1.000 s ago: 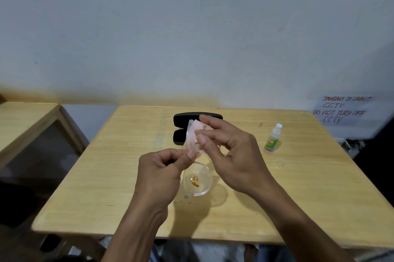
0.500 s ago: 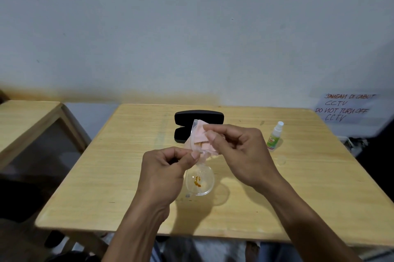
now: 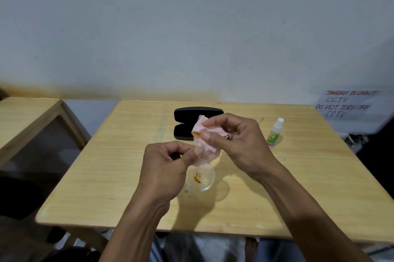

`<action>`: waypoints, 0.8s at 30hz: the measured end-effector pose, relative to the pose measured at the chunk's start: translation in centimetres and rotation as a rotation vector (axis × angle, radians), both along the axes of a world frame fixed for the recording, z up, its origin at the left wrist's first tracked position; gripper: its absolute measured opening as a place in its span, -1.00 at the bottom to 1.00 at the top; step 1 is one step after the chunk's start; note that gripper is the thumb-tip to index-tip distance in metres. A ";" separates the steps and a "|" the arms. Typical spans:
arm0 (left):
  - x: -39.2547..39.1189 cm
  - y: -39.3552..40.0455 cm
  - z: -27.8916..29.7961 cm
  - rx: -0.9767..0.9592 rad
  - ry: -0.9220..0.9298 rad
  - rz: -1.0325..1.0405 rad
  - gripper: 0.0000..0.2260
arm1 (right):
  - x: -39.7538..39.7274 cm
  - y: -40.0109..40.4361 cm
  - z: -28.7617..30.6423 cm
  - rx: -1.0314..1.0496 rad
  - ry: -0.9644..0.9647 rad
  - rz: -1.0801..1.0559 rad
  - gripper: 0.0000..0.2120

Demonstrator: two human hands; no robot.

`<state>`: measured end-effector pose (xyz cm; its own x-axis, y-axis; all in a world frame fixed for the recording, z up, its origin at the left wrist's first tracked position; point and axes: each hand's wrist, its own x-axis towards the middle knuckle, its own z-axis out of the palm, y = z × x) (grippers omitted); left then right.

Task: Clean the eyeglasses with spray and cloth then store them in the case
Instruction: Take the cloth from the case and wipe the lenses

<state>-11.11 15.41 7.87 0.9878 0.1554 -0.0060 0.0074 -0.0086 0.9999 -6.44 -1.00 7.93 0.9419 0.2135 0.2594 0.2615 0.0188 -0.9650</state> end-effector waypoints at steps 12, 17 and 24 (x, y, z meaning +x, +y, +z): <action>-0.1 0.2 0.0 0.052 -0.015 -0.064 -0.94 | -0.1 0.2 -0.4 0.092 0.076 -0.073 -0.86; 0.1 0.0 0.0 0.078 -0.025 -0.026 -0.89 | -0.3 0.0 -0.2 0.050 0.065 -0.039 -0.77; 0.2 -0.5 -0.5 0.175 -0.044 -0.004 -0.86 | 0.0 -0.4 0.7 0.075 0.062 -0.075 -0.87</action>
<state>-10.89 14.91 7.41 0.9872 0.1461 0.0639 -0.0365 -0.1828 0.9825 -6.41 -1.36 8.60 0.9692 0.1237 0.2129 0.2049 0.0743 -0.9760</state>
